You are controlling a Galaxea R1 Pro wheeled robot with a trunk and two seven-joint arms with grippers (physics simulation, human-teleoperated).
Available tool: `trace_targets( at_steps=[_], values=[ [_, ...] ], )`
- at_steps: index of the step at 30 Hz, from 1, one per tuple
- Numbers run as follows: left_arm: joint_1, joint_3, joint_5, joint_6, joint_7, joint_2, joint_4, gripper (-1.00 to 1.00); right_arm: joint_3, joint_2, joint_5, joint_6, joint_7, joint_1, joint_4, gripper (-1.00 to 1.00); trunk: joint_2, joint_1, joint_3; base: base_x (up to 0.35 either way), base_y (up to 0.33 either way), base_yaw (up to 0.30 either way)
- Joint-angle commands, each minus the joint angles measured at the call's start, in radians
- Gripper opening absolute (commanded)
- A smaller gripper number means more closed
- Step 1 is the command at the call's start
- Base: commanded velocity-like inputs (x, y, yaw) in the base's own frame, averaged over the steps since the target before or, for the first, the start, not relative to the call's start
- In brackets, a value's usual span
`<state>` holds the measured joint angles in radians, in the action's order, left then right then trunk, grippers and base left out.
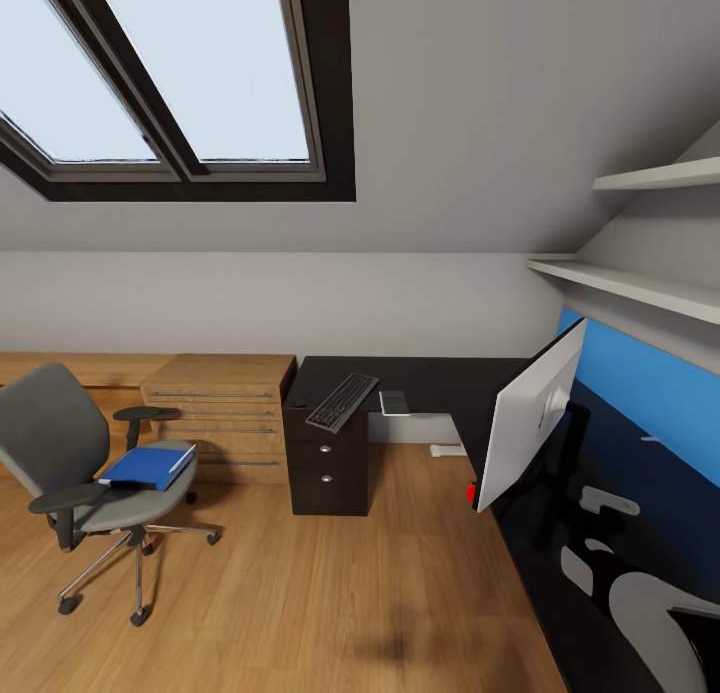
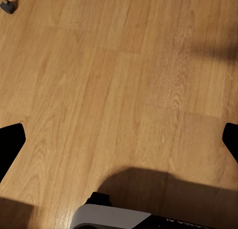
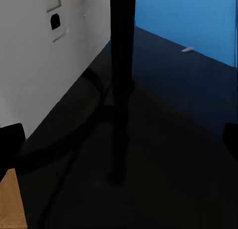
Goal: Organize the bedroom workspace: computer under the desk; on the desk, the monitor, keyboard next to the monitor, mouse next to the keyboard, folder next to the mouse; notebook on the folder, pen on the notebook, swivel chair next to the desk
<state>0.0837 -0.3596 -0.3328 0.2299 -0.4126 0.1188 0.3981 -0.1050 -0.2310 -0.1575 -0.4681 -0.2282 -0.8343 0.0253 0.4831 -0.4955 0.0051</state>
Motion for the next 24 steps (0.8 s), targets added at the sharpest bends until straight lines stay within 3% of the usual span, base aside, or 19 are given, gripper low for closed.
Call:
trace_targets(
  at_steps=[1, 10, 24],
  values=[
    [0.001, -0.009, -0.009, 0.005, -0.006, -0.001, -0.001, 1.0, -0.008, -0.011, -0.002, 0.032, 0.004, 0.0, -0.002, 1.0, 0.001, 0.0, 0.0, 0.0, 0.0, 0.0],
    [0.001, -0.009, -0.009, 0.005, -0.006, -0.001, -0.001, 1.0, -0.01, -0.042, -0.004, 0.158, 0.007, 0.0, -0.001, 1.0, 0.001, 0.0, 0.0, 0.0, 0.0, 0.0],
    [0.001, -0.009, -0.009, 0.005, -0.006, -0.001, -0.001, 1.0, -0.01, -0.044, -0.004, 0.157, 0.006, 0.0, 0.002, 1.0, 0.001, 0.0, 0.0, 0.066, 0.0, 0.0]
  ],
)
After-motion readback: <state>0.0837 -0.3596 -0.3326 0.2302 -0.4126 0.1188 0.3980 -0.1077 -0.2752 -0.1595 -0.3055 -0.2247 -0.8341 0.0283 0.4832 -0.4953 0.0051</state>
